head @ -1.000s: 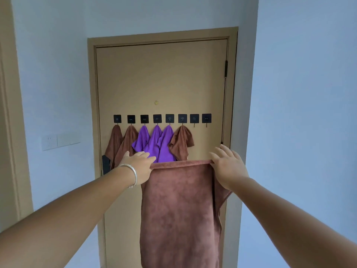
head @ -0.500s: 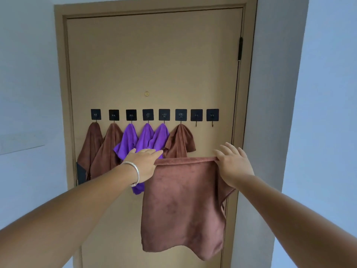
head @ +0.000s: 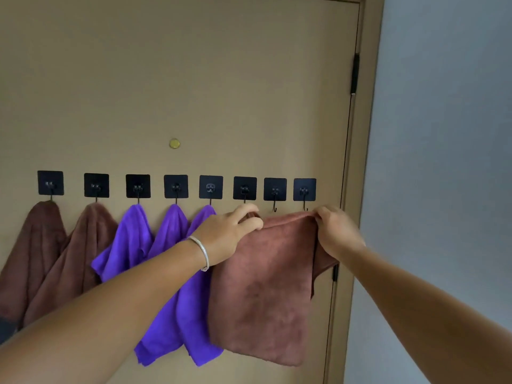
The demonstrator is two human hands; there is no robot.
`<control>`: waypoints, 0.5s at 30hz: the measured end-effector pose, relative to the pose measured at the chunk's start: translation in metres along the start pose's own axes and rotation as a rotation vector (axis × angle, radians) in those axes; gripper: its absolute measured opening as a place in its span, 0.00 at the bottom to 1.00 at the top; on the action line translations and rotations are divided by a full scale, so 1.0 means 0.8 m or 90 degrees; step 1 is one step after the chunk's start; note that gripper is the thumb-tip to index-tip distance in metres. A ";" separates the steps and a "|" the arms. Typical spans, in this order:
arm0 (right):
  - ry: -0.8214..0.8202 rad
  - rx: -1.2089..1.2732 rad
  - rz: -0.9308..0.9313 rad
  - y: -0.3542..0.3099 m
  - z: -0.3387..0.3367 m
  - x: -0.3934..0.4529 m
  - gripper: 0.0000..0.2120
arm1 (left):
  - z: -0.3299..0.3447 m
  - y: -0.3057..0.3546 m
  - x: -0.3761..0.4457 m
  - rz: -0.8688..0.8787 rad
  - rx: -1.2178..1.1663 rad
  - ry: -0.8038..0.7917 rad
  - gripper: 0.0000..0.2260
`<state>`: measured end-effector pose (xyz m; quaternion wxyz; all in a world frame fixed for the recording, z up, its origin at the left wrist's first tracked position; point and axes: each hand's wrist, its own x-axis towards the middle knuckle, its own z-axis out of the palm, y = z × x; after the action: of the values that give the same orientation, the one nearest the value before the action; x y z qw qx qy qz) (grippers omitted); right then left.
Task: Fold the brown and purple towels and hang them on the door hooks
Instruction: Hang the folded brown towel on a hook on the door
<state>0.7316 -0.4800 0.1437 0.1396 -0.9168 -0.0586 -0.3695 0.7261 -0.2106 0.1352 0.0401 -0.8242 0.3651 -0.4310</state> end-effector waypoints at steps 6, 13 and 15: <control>0.017 -0.003 -0.021 0.009 0.012 0.046 0.11 | 0.043 -0.032 0.044 0.034 0.007 -0.066 0.18; 0.033 -0.071 -0.232 0.017 0.034 0.098 0.15 | 0.064 -0.043 0.096 -0.213 0.122 -0.125 0.28; 0.034 -0.127 -0.240 0.013 0.050 0.115 0.16 | 0.072 -0.043 0.112 -0.227 0.145 -0.141 0.23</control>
<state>0.8259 -0.4774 0.1778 -0.0214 -0.8888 -0.1883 -0.4174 0.8202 -0.2569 0.1734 0.0960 -0.9081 0.1563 -0.3766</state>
